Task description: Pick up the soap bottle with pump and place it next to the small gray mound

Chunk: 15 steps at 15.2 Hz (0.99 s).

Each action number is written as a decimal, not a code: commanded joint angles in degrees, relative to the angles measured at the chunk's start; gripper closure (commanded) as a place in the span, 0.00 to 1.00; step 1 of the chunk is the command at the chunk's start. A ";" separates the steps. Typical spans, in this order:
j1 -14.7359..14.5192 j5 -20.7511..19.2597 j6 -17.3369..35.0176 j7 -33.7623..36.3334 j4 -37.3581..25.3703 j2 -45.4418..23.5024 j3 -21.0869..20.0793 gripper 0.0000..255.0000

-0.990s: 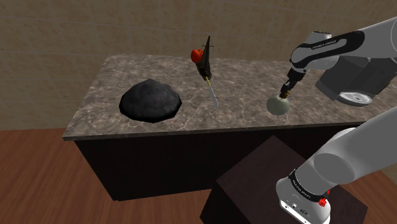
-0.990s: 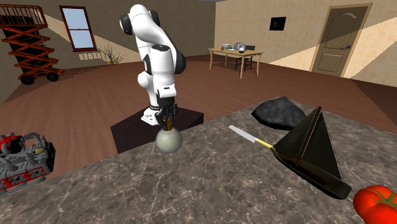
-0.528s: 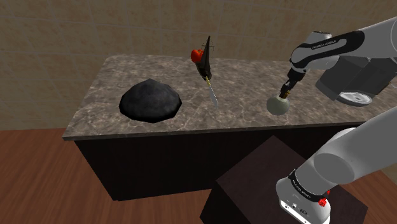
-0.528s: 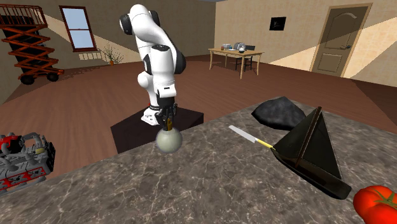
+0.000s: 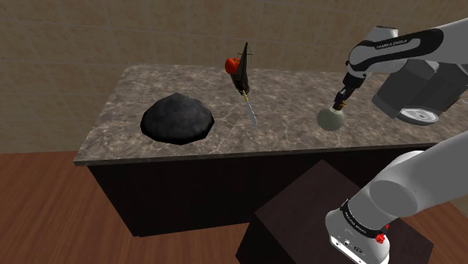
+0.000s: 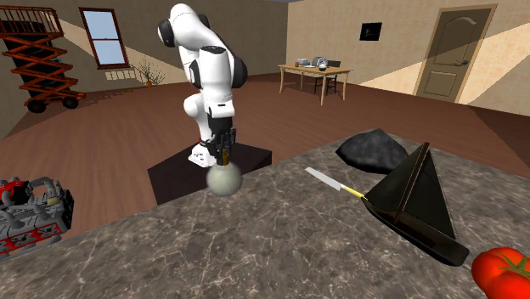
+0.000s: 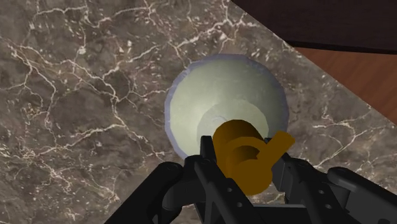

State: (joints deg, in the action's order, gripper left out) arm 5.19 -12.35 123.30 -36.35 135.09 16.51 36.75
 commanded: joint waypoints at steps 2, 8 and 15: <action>0.07 -0.17 -2.53 0.11 -1.69 0.92 -0.45 1.00; 0.16 -0.43 -7.44 0.49 -4.99 2.65 -1.53 1.00; 0.08 -0.37 -13.01 0.66 -9.34 3.94 -2.61 1.00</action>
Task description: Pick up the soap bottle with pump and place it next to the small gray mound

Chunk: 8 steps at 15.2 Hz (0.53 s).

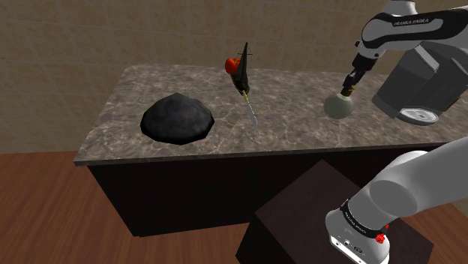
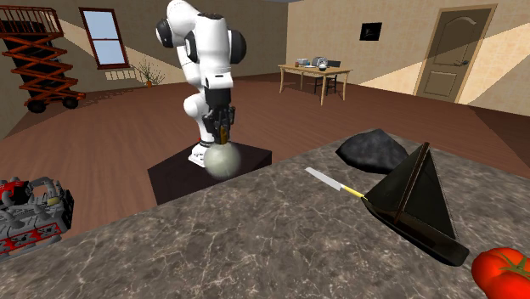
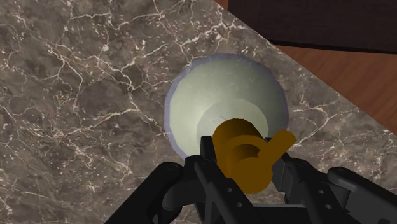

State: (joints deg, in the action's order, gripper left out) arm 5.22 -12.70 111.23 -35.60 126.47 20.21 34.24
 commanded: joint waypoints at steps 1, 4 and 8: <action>0.02 0.00 -1.73 -0.09 -1.39 0.36 -0.24 1.00; -0.06 0.12 -4.06 -0.11 -3.46 0.64 -0.63 1.00; -0.21 0.34 -7.14 -0.20 -6.37 0.81 -1.09 1.00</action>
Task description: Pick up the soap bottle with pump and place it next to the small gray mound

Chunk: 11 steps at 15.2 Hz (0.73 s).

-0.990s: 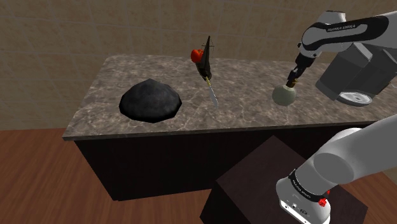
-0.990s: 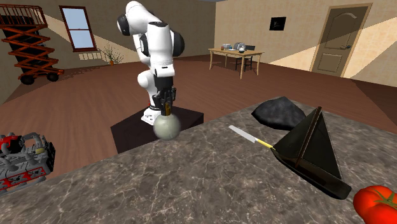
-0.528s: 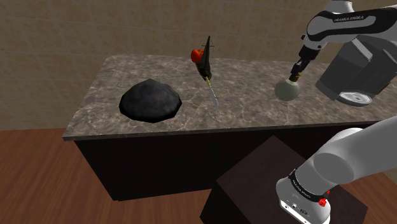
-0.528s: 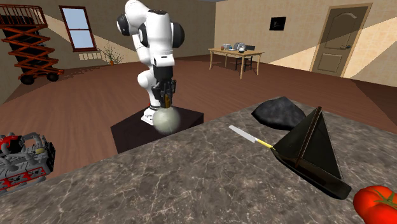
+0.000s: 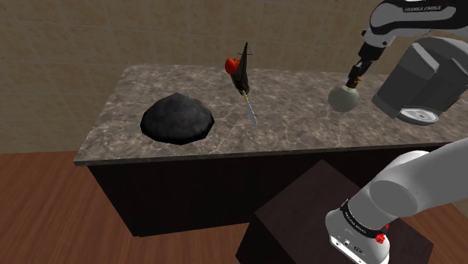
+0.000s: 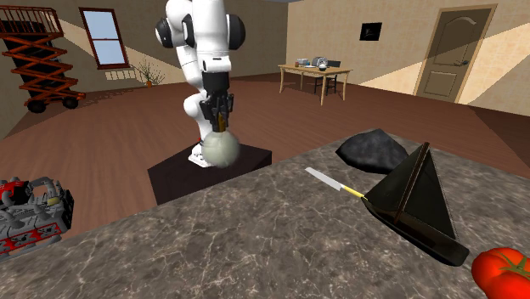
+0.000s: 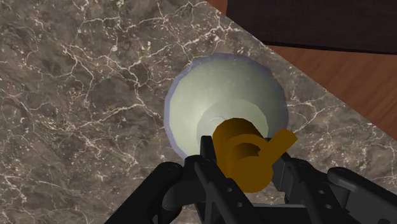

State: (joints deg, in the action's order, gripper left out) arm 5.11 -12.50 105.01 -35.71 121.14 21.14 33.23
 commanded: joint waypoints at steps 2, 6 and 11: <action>-0.17 0.28 -2.44 -0.16 -2.56 -0.13 -0.29 1.00; -0.36 0.59 -5.47 -0.35 -5.76 -0.31 -0.63 1.00; -0.64 1.05 -9.25 -0.69 -10.03 -0.85 -0.94 1.00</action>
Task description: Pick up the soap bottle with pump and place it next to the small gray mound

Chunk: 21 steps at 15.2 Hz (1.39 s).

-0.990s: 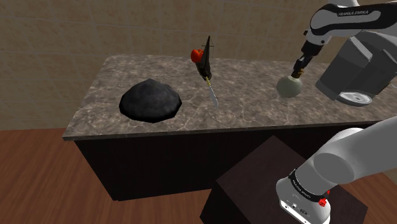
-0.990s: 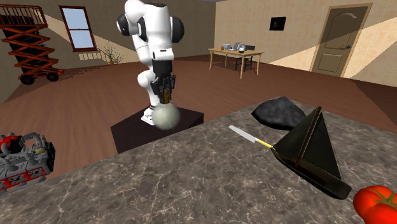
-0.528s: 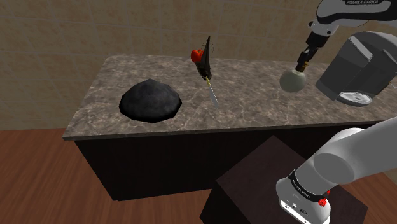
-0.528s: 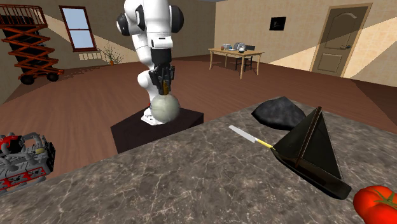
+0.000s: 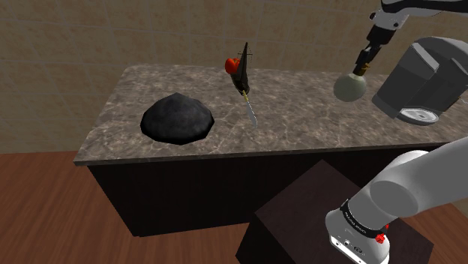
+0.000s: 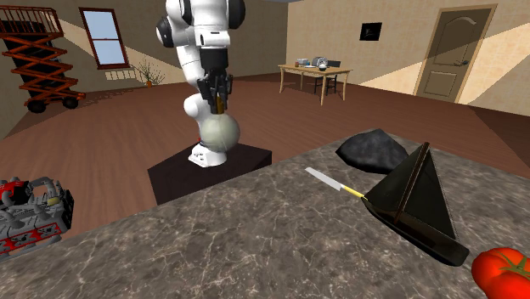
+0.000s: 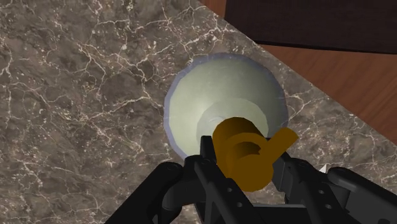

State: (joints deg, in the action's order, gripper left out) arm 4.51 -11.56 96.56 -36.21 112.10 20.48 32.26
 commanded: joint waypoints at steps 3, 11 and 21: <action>-0.21 0.43 -3.07 -0.46 -3.72 -0.68 -0.09 1.00; -2.49 0.93 -3.85 10.39 1.03 3.68 -8.45 1.00; -6.81 4.49 -4.01 24.47 2.98 4.21 -18.94 1.00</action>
State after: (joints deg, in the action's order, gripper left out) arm -1.86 -7.48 92.45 -13.03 115.30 25.10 14.18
